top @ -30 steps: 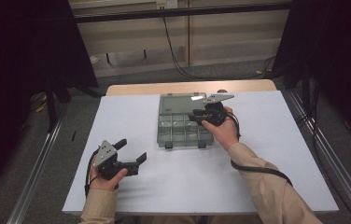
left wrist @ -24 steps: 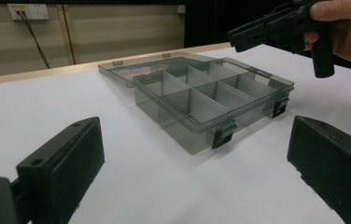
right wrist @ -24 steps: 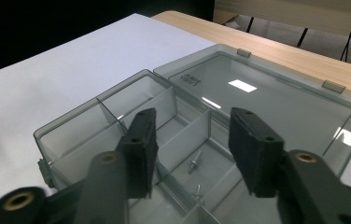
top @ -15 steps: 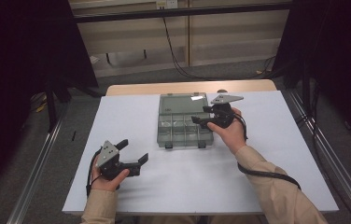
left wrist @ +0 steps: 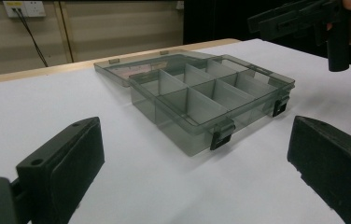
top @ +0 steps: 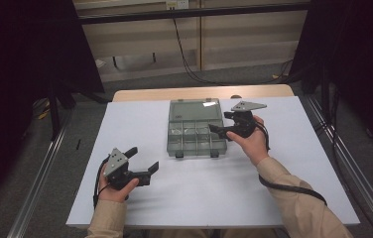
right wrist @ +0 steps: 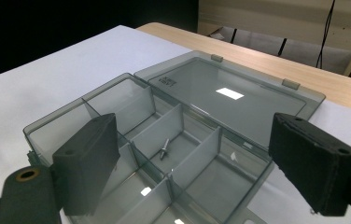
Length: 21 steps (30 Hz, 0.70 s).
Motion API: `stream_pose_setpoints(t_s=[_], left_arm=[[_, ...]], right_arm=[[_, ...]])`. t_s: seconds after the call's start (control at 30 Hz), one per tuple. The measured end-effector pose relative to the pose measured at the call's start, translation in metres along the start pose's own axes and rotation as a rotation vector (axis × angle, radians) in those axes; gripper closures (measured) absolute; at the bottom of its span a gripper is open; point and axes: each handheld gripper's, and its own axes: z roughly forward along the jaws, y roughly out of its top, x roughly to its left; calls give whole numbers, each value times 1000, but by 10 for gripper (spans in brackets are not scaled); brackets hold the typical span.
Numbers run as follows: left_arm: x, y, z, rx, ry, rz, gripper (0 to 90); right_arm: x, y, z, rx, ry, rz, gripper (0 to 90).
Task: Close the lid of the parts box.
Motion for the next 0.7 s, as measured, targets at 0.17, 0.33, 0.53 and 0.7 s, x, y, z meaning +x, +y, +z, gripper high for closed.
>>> stream_pose_setpoints(t_s=[0.17,0.33,0.53,0.7], left_arm=[[1,2,1,2,6,-28,26],[1,6,5,-3,-8,-46,14],[2,10,14,28,-17,-75,5],[4,15,22,51,-13,-78,5]], right_arm=[[-3,0,-8,-9,-10,2,140],[-7,-1,-14,-17,-24,3,130],[-11,-3,-19,-21,-30,4,113],[-13,-4,-23,-25,-47,7,100]])
